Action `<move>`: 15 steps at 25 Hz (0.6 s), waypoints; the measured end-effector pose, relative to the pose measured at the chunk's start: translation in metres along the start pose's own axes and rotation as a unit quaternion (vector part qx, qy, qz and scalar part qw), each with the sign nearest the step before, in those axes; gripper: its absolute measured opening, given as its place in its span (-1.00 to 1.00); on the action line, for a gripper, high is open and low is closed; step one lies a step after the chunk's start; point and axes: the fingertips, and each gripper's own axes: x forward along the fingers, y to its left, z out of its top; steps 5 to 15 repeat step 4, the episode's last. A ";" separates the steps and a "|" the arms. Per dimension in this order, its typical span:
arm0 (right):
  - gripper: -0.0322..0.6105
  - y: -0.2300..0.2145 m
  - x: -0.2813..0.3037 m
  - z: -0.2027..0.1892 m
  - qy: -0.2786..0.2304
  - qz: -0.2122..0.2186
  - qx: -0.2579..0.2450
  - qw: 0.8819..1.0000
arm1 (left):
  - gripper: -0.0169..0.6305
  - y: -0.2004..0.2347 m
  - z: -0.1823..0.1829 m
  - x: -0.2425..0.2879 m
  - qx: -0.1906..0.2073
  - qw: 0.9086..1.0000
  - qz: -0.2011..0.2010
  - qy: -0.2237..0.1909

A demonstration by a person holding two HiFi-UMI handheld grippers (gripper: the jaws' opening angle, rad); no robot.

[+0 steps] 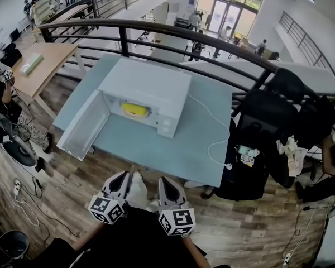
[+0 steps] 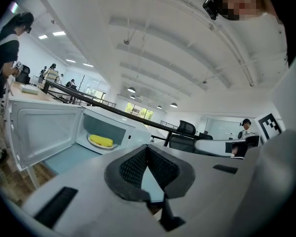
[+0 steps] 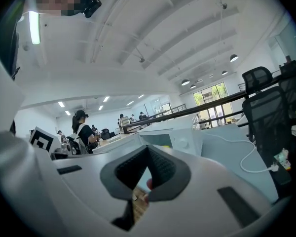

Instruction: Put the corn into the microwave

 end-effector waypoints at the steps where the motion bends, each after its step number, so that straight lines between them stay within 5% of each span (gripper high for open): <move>1: -0.87 -0.002 0.000 -0.001 0.000 -0.002 0.001 1.000 | -0.94 -0.001 -0.001 0.001 0.000 1.000 -0.002 0.001; 15: -0.87 -0.008 0.000 -0.004 0.001 -0.008 0.004 1.000 | -0.94 -0.002 -0.005 0.004 -0.002 1.000 -0.004 0.003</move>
